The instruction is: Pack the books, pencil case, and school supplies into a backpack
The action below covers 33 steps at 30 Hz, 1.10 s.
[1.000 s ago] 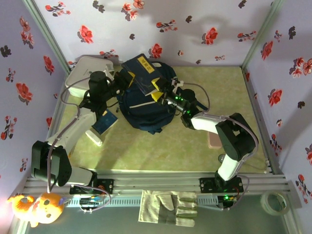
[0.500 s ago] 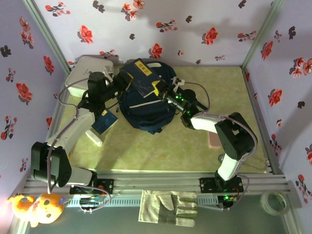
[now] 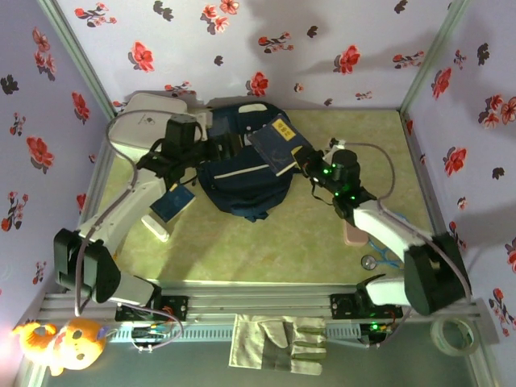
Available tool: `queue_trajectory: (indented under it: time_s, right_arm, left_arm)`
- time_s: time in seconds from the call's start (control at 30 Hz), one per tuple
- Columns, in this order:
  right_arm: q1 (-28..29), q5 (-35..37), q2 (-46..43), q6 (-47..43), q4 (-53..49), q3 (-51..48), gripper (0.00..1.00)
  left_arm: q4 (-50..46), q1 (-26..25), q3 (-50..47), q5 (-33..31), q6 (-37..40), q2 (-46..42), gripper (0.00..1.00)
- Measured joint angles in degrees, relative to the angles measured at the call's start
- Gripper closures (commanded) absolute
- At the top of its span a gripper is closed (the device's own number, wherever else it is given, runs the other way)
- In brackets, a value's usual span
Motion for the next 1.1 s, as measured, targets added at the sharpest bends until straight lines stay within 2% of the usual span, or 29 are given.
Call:
queue_trajectory:
  time_s: [0.2, 0.37, 0.5, 0.8, 1.1]
  right_arm:
    - [-2.3, 6.9, -13.4, -10.1, -18.8, 0.0, 0.90]
    - [-3.4, 10.6, -17.2, -13.9, -28.9, 0.0, 0.90]
    - [-3.7, 11.9, -18.8, -14.6, -33.2, 0.0, 0.91]
    - [-3.7, 13.4, -24.0, -14.5, -36.0, -2.1, 0.91]
    - [-3.7, 13.6, -24.8, -14.5, -36.5, -2.6, 0.91]
  left_arm:
    - [-6.6, -7.1, 7.0, -6.6, 19.8, 9.6, 0.02]
    - [-12.6, -10.8, 12.0, -10.3, 33.1, 17.0, 0.02]
    - [-17.2, -12.5, 15.6, -12.1, 41.2, 21.9, 0.11]
    - [-25.3, -13.2, 24.0, -14.9, 50.5, 33.2, 0.24]
    - [-29.0, -14.4, 28.3, -17.9, 53.8, 38.8, 0.41]
